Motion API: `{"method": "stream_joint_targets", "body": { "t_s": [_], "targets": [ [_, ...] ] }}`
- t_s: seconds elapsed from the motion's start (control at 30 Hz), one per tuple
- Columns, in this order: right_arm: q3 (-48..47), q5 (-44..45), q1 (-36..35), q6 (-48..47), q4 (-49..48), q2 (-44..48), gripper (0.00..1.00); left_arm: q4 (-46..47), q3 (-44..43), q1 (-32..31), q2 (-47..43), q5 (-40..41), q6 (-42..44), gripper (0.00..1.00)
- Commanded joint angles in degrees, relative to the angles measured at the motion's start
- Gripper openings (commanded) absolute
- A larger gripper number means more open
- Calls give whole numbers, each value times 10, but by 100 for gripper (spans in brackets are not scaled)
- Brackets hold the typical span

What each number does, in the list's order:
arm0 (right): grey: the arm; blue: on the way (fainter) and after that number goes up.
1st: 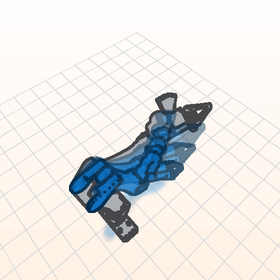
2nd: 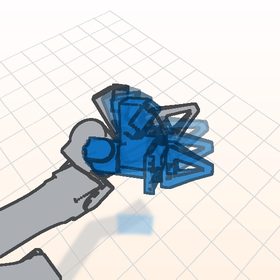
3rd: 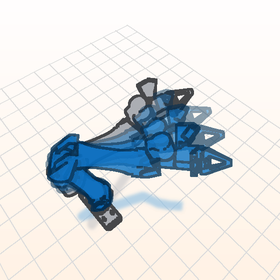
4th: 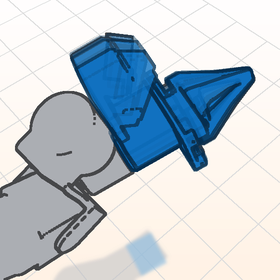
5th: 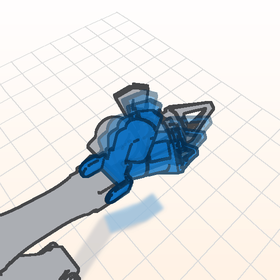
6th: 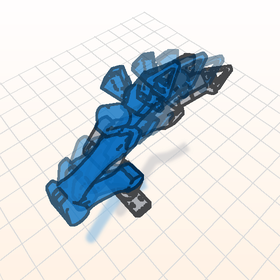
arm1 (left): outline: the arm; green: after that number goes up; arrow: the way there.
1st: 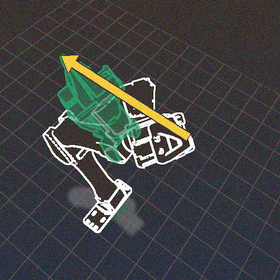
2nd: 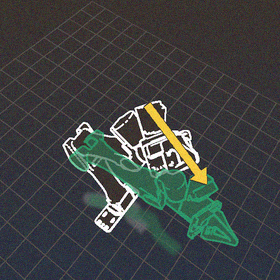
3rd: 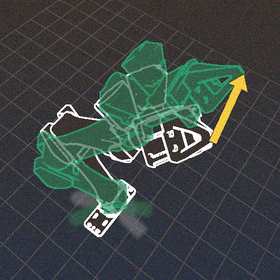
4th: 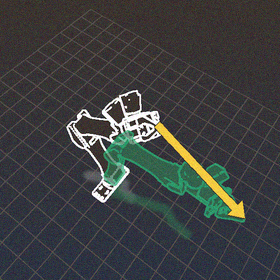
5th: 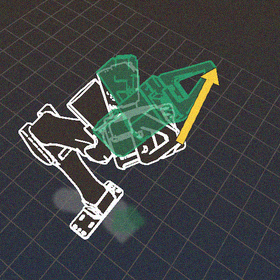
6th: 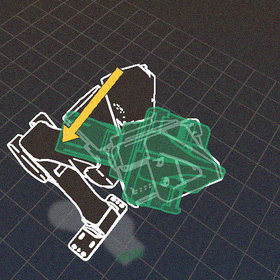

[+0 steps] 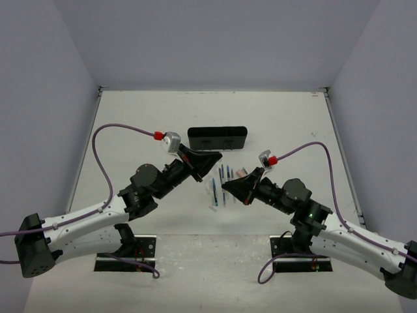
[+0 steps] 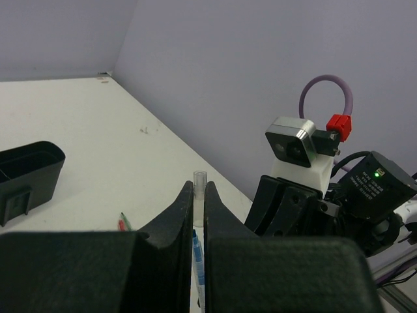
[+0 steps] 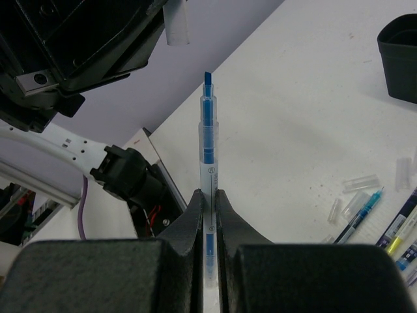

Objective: Sort the stationery into containers
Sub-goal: Close the pen cap on the pen.

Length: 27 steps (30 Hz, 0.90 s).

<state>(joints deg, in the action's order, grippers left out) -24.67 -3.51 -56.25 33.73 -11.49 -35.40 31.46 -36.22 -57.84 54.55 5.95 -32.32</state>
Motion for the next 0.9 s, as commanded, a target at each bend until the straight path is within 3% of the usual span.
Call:
{"method": "stream_joint_targets", "body": {
  "t_s": [0.0, 0.87],
  "targets": [
    [-30, 6, -4, -12, -28, -7, 0, 57, 6, -1, 8, -6, 2, 0],
    [-49, 9, -4, -15, -11, -10, 0, 78, 13, -3, 35, 20, -7, 0]
  ]
}}
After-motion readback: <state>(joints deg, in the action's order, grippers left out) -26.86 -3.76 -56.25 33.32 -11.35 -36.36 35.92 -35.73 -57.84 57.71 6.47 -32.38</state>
